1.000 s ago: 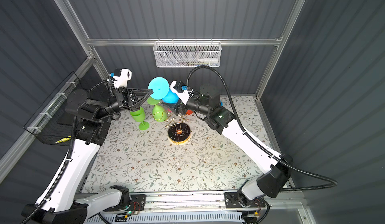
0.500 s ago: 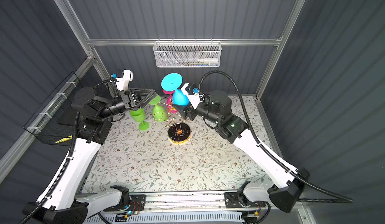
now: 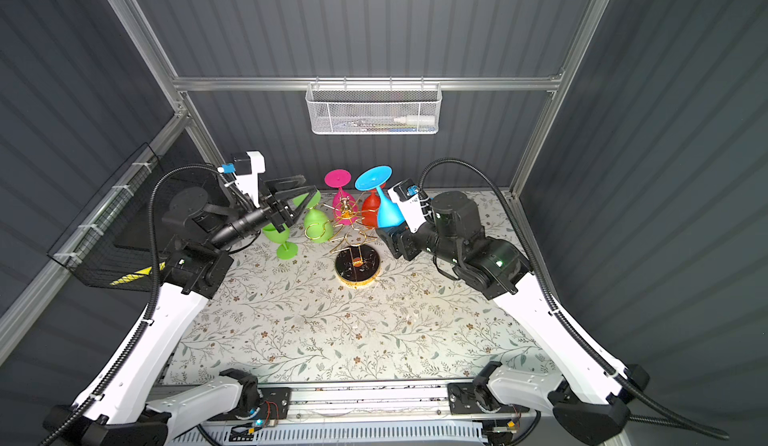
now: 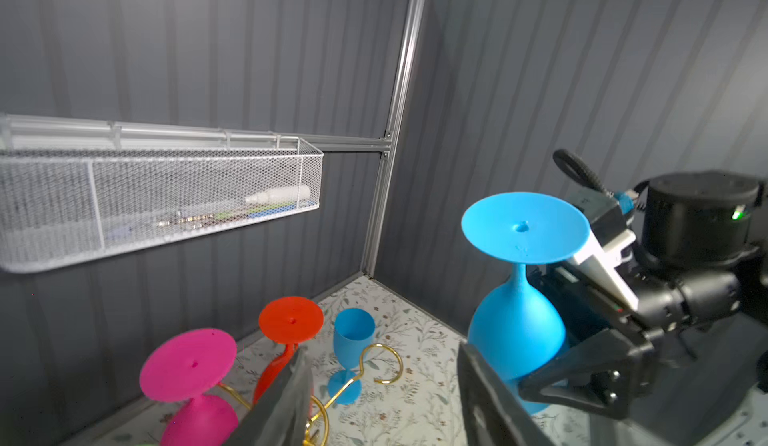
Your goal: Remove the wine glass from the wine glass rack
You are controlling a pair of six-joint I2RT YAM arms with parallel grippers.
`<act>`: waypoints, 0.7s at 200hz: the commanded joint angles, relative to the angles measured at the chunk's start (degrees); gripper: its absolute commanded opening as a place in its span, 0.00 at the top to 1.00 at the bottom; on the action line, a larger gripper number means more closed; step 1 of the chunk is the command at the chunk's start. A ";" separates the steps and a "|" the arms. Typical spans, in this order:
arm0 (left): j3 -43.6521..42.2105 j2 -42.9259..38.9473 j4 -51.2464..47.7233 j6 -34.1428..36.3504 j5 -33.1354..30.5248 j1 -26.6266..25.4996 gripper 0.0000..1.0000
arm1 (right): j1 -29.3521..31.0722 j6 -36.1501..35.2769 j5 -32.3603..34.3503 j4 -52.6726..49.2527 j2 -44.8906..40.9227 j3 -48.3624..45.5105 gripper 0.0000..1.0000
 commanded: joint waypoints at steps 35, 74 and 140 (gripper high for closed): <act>-2.33 1.95 5.73 29.69 -5.76 -6.24 0.45 | 0.04 1.85 -0.23 -8.81 3.45 5.86 0.30; -1.69 3.42 7.70 33.36 -6.57 -7.35 0.46 | 0.09 1.94 -1.78 -9.96 6.45 7.98 0.31; -2.58 4.41 6.62 38.81 -6.88 -9.19 0.46 | 0.03 2.29 -4.55 -9.61 9.22 9.57 0.32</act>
